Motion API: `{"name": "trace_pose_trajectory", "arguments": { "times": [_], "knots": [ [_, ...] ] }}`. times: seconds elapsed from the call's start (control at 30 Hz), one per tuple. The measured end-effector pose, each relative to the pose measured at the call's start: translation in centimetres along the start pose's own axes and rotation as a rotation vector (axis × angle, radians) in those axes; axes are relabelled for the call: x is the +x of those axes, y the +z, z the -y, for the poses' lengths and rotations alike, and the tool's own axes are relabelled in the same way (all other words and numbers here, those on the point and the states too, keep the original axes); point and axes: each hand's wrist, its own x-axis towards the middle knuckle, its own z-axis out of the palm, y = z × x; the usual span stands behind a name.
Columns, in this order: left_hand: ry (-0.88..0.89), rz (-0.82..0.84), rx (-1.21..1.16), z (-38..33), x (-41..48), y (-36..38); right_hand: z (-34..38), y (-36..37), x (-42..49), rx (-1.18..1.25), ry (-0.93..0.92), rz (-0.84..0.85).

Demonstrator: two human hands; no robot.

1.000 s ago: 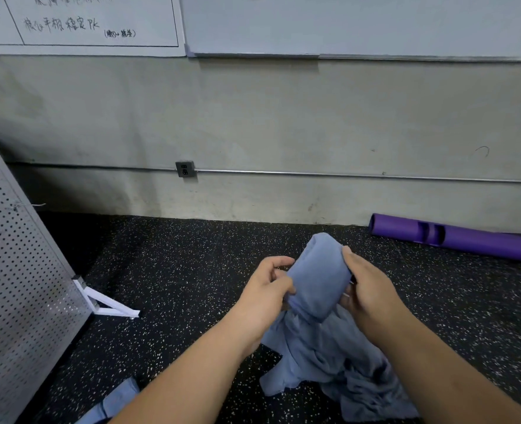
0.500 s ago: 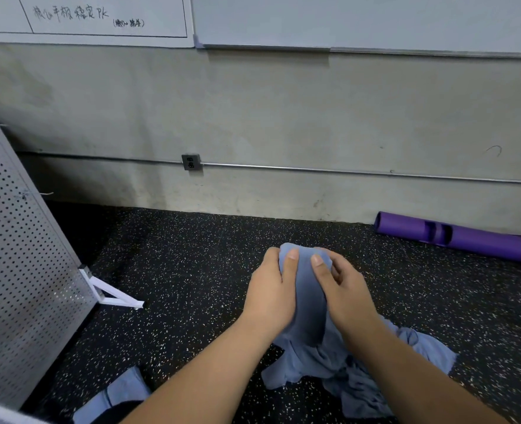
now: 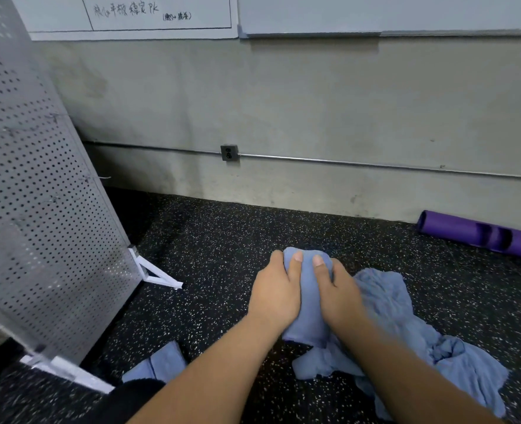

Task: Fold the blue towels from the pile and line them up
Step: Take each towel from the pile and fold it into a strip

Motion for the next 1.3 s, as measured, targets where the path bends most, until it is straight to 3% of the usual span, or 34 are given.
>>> {"name": "trace_pose_trajectory", "arguments": {
  "times": [0.1, 0.2, 0.33, 0.47, 0.73, 0.93, 1.17, 1.3],
  "knots": [
    [-0.061, -0.086, -0.008, 2.3, 0.0, -1.5, -0.6, 3.6, -0.4, 0.074, 0.014, 0.151],
    [-0.203, -0.151, -0.073, 5.7, -0.6, -2.6, -1.3, 6.6, -1.3, -0.023, -0.039, 0.267],
    [-0.396, -0.118, -0.158, 10.8, -3.2, -2.9, -3.4, 10.6, -1.8, -0.210, -0.065, 0.322],
    [-0.436, -0.108, -0.168, 15.3, -5.3, -3.3, -4.1, 14.2, -2.0, -0.295, -0.035, 0.438],
    [-0.645, -0.206, -0.248, 23.3, -6.0, -5.5, -7.3, 21.6, -2.6, -0.141, -0.041, 0.853],
    [-0.705, -0.170, -0.299, 28.3, -5.7, -5.4, -9.1, 25.6, -1.6, -0.245, -0.065, 0.938],
    [-0.766, -0.034, -0.380, 33.8, -5.5, -4.6, -13.2, 30.4, 0.8, -0.232, 0.144, 1.087],
    [-0.767, 0.004, -0.240, 37.0, -5.1, -3.4, -15.7, 33.3, 1.9, -0.248, 0.160, 1.045]
  ]
}}
